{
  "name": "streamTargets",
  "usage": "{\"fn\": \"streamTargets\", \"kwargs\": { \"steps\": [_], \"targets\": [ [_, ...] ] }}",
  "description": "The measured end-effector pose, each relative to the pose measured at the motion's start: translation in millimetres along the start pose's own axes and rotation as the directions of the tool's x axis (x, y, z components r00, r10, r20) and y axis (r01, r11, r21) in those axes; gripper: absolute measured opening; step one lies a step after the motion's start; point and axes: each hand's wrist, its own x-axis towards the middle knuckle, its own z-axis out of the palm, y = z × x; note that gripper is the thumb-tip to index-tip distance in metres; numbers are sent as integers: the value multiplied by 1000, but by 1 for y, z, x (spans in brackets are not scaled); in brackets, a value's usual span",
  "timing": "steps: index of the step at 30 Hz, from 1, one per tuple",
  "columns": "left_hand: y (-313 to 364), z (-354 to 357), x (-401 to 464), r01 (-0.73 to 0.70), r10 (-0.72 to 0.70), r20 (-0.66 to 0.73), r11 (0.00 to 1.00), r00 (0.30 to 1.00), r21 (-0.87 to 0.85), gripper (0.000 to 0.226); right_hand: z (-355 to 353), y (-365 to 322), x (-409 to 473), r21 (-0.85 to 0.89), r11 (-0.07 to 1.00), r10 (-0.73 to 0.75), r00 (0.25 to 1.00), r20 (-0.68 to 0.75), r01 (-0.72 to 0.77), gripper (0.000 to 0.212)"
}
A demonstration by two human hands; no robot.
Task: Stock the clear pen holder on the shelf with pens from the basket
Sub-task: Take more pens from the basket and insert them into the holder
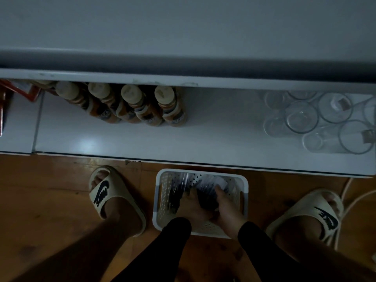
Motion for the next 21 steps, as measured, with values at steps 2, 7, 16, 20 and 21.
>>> {"fn": "streamTargets", "kwargs": {
  "steps": [2,7,16,20,21],
  "targets": [
    [1,2,2,-4,5,-22,999,1000,46,90,1,-2,0,-26,1000,2,1000,-9,-3,64],
    [4,0,10,-21,36,-142,994,989,109,63,-4,-4,3,-131,991,14,999,-41,-19,68],
    [6,-21,-6,-96,107,-49,977,993,192,55,6,-10,-16,-253,960,-141,987,-74,118,78],
    [13,-40,-23,-131,123,81,986,989,106,53,5,-18,-37,-327,933,-183,980,-72,150,73],
    [14,-45,-27,-144,133,121,985,984,91,51,5,-19,-43,-343,925,-201,977,-73,164,76]
  ]
}}
